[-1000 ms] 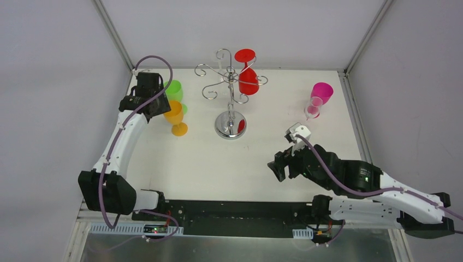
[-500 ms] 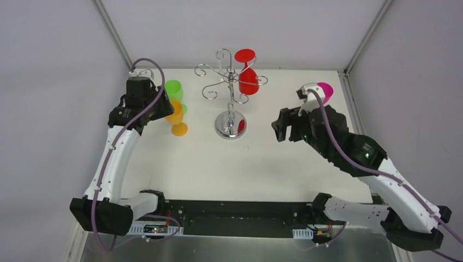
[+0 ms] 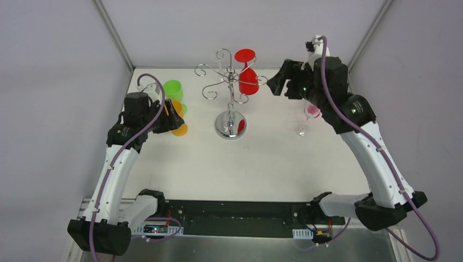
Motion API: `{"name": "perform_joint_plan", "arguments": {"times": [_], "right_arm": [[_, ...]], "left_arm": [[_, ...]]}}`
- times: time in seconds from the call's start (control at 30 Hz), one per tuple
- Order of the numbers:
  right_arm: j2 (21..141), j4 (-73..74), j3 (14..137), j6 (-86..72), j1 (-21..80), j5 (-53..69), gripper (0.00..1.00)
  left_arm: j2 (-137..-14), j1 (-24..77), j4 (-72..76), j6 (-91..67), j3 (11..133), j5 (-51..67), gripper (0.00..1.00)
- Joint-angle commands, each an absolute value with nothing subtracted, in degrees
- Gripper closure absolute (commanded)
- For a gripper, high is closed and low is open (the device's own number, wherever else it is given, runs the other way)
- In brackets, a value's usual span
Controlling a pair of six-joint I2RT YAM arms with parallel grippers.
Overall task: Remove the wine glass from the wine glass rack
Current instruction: Pick up the wine glass from the wine rack.
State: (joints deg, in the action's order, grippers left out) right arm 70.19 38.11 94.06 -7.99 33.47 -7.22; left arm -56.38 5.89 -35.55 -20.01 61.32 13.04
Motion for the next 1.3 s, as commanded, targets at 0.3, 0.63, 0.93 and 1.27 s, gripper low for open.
{"name": "perform_joint_plan", "arguments": {"times": [0.3, 0.63, 0.93, 1.27], "right_arm": [[86.2, 25.1, 106.9, -25.8, 22.6, 11.0, 0.24], [92.3, 15.5, 106.3, -29.6, 20.6, 14.9, 0.27], [98.8, 11.8, 109.3, -33.8, 19.5, 16.6, 0.34], [103.7, 9.0, 113.9, -36.8, 19.3, 19.1, 0.46]], "left_arm": [[-52.0, 5.4, -28.3, -18.4, 55.8, 20.1, 0.42], [-47.7, 5.4, -28.2, -18.8, 53.2, 19.1, 0.41], [-46.8, 5.4, -28.1, -18.8, 52.9, 19.4, 0.41], [-46.9, 5.3, -28.1, -18.5, 52.9, 19.4, 0.40]]}}
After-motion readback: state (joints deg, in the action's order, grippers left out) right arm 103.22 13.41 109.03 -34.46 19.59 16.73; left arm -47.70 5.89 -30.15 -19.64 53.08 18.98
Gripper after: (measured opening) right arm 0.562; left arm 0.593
